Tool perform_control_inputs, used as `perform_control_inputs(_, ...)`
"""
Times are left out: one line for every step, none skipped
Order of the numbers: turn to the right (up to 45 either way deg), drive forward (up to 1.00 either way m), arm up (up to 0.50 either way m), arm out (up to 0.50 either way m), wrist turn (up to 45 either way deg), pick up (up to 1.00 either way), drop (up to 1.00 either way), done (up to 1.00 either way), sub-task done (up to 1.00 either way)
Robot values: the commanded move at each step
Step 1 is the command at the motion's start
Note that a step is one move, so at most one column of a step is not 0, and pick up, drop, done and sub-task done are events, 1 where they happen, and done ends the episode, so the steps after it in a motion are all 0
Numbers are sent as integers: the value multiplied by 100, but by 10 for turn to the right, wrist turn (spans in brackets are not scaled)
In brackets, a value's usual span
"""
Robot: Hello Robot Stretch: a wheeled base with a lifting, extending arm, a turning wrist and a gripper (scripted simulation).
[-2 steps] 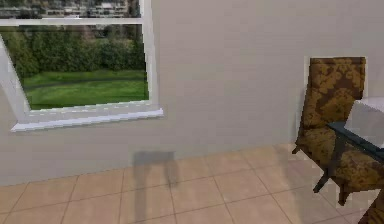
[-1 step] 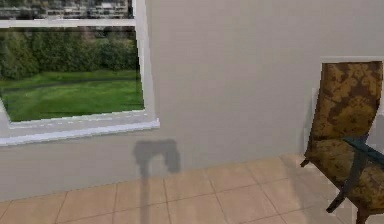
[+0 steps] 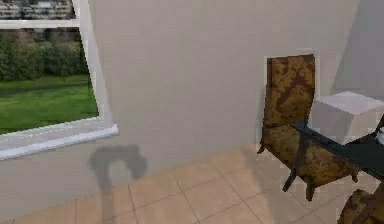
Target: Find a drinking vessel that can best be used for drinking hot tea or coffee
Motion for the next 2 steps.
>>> perform_control_inputs(0, 85, 0, 0, 0, 0, 0, 0, 0)
perform_control_inputs(450, 0, 0, 0, 0, 0, 0, 0, 0)
